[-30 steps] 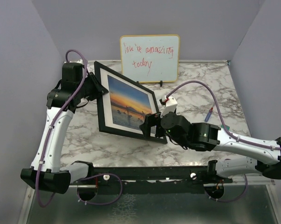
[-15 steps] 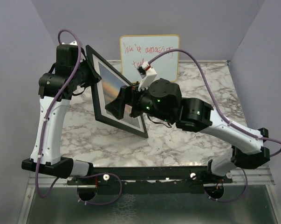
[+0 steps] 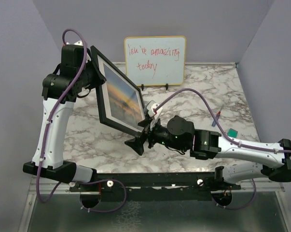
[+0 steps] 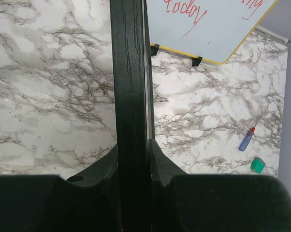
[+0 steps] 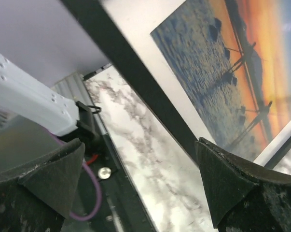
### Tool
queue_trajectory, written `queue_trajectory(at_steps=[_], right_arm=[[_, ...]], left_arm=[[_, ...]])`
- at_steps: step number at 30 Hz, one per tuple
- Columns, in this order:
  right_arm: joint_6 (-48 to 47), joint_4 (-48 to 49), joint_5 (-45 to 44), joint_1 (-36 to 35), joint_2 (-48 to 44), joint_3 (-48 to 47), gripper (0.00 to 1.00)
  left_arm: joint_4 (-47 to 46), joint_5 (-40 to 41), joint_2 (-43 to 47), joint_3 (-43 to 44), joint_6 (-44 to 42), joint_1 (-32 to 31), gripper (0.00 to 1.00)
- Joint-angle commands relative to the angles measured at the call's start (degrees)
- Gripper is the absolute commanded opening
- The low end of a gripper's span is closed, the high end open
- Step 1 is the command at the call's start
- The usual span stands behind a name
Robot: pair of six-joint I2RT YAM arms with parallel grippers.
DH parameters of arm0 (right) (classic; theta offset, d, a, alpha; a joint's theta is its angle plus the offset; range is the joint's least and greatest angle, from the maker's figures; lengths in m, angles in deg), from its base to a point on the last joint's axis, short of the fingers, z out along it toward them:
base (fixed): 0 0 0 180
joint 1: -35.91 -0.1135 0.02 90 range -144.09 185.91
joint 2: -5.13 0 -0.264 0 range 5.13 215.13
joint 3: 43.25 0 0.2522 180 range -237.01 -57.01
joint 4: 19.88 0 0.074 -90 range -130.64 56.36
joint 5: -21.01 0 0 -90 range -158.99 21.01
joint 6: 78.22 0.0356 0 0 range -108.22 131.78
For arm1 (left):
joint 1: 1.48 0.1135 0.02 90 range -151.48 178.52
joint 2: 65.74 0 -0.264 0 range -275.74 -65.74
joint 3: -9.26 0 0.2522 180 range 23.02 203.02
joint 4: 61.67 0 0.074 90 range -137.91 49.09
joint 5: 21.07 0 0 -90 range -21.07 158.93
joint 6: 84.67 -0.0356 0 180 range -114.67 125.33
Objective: Take the photo out of the frame
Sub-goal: Turn over the photo frame at the center of the board.
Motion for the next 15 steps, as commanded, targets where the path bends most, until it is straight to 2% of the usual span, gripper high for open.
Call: queue_trajectory(at_steps=[1,3,6,10,13,15], right_arm=[[-18.1,19.7,-6.7,-2.5,-1.3,11.6,1.00],[-21.1,25.8,-8.0,-2.6,-0.2,15.4,1.00],[-23.3,28.2,-11.3,-3.3,4.5,14.6,1.00],[-30.7,45.7,-20.1,-5.2,10.7,16.1,1.00],[-38.1,53.3,-25.0,-5.3,16.1,14.8,0.93],[-42.0,58.0,-27.0,-5.4,18.2,14.9,0.84]], left_arm=[[-2.6,4.7,-1.5,-0.9,-3.4,-1.4,0.00],[-2.6,5.2,-1.4,-1.6,-3.1,-1.6,0.00],[-2.7,5.3,-1.4,-2.3,-2.8,-1.8,0.00],[-2.8,5.1,-1.3,-3.2,-2.4,-1.9,0.00],[-2.8,4.9,-0.9,-3.5,-2.4,-2.0,0.00],[-2.8,5.0,-0.6,-3.9,-2.3,-2.0,0.00]])
